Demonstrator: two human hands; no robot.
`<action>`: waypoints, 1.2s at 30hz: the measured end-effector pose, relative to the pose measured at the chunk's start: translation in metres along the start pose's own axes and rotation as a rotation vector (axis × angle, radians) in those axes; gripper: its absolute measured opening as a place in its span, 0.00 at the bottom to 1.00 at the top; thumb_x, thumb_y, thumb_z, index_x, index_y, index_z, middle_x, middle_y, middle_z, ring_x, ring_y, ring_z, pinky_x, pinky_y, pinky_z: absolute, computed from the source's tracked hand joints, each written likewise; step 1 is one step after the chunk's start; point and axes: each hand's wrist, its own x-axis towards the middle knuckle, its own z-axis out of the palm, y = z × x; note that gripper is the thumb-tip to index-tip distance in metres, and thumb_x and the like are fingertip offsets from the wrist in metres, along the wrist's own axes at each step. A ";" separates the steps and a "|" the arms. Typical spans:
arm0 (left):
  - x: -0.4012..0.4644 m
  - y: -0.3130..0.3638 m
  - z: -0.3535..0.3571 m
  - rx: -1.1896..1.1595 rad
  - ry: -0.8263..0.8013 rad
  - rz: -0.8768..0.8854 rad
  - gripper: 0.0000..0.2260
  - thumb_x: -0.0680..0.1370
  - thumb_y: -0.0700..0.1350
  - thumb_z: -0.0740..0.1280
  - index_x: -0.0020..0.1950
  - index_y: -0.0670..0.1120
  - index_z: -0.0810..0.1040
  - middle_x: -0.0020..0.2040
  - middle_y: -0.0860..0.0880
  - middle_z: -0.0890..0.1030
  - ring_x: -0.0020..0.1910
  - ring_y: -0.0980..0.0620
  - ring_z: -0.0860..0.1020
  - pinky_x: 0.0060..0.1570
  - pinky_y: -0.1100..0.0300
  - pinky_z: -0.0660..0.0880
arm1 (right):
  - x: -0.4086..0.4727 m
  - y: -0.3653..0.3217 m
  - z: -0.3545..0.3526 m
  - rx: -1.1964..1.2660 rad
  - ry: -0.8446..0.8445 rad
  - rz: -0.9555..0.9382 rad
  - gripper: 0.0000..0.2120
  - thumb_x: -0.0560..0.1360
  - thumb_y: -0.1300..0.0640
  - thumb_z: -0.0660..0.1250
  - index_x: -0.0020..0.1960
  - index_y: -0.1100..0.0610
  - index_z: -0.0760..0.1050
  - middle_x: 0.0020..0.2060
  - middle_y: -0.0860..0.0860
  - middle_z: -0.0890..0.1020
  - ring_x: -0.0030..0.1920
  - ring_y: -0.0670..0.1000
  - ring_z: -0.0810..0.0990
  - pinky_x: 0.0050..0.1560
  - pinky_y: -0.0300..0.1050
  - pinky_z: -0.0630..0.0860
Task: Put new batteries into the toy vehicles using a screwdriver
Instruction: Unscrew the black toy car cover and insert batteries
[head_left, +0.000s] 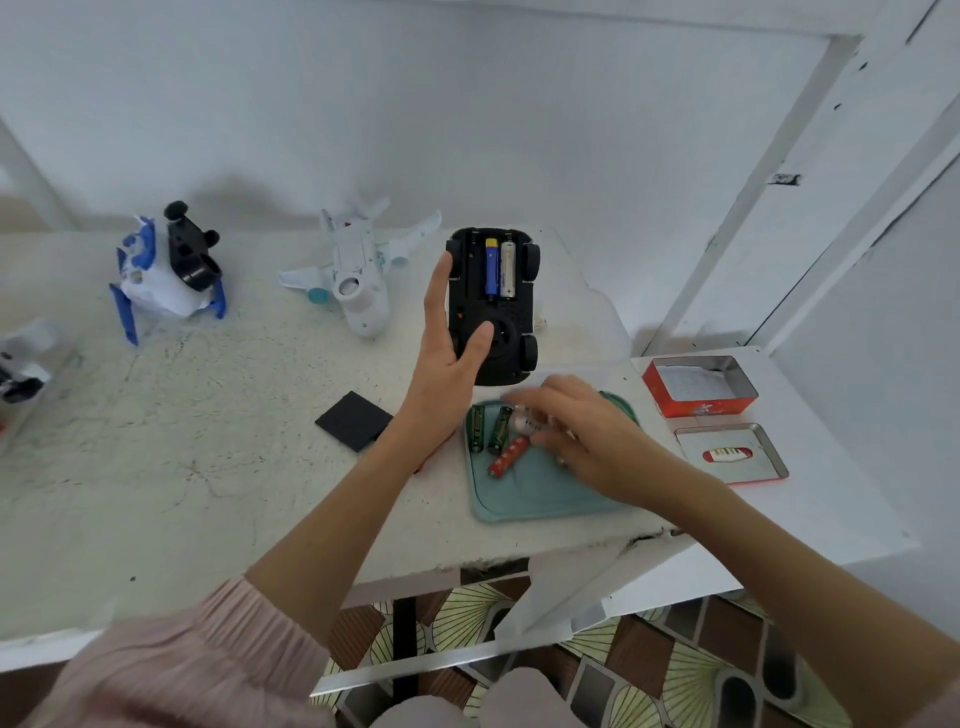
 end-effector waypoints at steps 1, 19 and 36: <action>0.000 0.000 0.000 0.005 -0.001 0.004 0.28 0.81 0.42 0.59 0.75 0.58 0.49 0.77 0.49 0.58 0.73 0.53 0.64 0.71 0.52 0.65 | 0.004 -0.003 -0.005 0.029 0.073 0.012 0.17 0.77 0.63 0.61 0.65 0.53 0.71 0.47 0.47 0.71 0.46 0.42 0.68 0.48 0.33 0.67; 0.001 0.005 0.002 -0.096 -0.012 -0.057 0.30 0.81 0.33 0.58 0.74 0.57 0.50 0.67 0.62 0.66 0.65 0.63 0.71 0.56 0.67 0.73 | 0.109 -0.021 -0.030 -0.073 0.709 -0.059 0.03 0.66 0.71 0.68 0.39 0.66 0.76 0.35 0.58 0.79 0.33 0.55 0.77 0.37 0.39 0.72; 0.001 0.010 0.002 -0.040 -0.025 -0.063 0.32 0.76 0.39 0.61 0.71 0.65 0.51 0.68 0.65 0.64 0.70 0.52 0.69 0.66 0.53 0.71 | 0.113 -0.013 -0.030 -0.047 0.413 -0.062 0.03 0.67 0.67 0.70 0.37 0.67 0.78 0.36 0.59 0.77 0.36 0.54 0.73 0.38 0.34 0.64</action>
